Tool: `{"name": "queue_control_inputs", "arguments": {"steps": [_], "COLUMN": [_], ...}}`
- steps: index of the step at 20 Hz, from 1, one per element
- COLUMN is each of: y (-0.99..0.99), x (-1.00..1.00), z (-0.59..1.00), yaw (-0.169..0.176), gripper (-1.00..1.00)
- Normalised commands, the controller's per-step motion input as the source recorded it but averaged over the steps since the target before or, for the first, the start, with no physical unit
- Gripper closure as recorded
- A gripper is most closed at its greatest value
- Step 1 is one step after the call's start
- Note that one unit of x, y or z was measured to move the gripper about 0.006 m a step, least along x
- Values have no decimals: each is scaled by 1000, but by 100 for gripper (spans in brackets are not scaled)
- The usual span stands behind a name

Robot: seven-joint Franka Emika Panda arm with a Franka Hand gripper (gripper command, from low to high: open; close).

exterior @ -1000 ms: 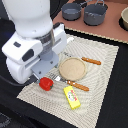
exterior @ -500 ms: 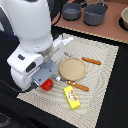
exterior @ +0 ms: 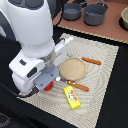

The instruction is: Interact with the objects in diverse but meaningful ways.

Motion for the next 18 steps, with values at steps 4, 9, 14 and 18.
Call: {"name": "queue_control_inputs", "arguments": {"steps": [4,9,14,18], "y": [-75,-104,-115,-101], "x": [11,0,7,106], "z": [-330,-274,-191,-62], "yaw": [8,0,0,0], "gripper": [-100,100,100,100]}}
